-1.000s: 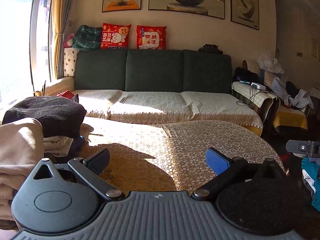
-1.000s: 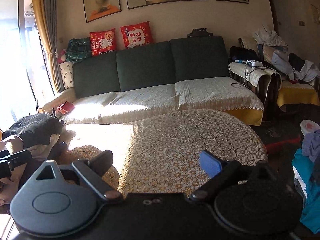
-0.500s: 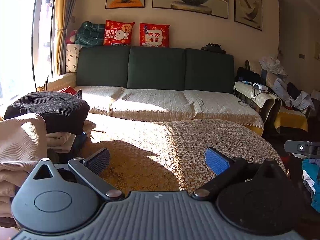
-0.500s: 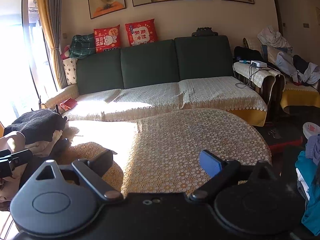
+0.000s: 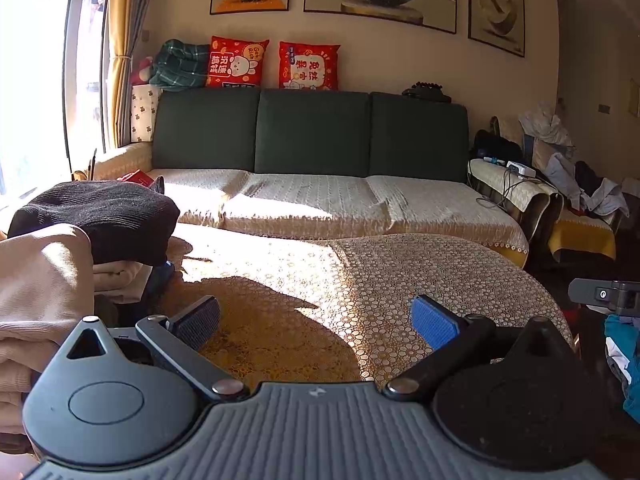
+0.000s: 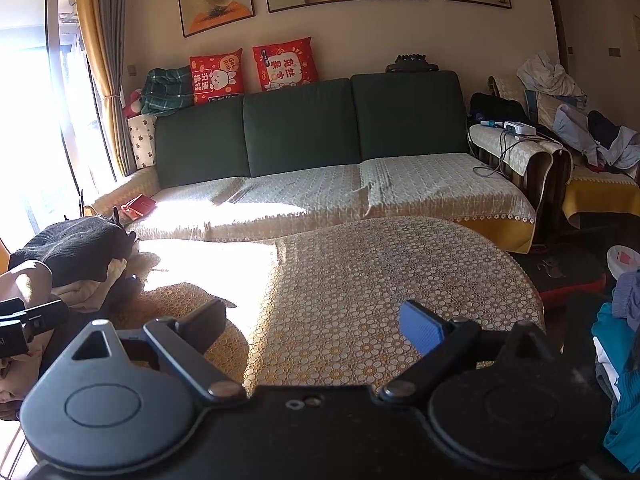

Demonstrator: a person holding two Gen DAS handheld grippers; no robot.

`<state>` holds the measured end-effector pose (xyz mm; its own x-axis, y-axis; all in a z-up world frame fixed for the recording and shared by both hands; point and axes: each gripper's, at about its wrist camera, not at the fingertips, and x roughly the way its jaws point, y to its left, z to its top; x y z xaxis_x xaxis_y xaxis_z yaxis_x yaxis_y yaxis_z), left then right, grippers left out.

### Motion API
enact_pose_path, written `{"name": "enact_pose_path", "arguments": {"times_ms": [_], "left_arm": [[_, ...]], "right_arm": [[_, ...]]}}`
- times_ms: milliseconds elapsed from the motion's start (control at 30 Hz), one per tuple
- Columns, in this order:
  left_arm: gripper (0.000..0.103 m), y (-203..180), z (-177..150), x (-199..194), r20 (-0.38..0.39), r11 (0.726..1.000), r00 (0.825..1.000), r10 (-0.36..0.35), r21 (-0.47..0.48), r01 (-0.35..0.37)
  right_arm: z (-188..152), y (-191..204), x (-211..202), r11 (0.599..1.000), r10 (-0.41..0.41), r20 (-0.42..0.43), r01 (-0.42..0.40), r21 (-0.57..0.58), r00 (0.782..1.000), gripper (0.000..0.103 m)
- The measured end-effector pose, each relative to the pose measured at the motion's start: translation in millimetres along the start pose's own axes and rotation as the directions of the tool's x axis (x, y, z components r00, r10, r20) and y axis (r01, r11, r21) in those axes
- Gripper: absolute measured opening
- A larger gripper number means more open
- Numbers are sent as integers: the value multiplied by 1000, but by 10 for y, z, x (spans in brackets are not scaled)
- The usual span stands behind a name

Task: Fold clothes

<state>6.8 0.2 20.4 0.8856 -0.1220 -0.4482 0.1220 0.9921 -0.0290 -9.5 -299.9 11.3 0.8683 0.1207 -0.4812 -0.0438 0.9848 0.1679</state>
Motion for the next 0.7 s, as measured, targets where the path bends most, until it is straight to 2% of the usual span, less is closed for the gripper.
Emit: {"name": "enact_pose_path", "arguments": {"times_ms": [167,267,700], "left_arm": [[103,37,-14,34,-8,999,999,-35,-32,35],[103,45,-12,47,-6,999,999,-34,-35,33],[103,24,-42,35,-2,1000,1000,26,-17,-26]], "right_arm": [[6,4,-6,1000,-4,0,4,-4,1000,103],[1,5,-1,1000,-5,1,5,-4,1000,103],[36,43,-5,1000,-6,19,6,-12,1000,103]]}}
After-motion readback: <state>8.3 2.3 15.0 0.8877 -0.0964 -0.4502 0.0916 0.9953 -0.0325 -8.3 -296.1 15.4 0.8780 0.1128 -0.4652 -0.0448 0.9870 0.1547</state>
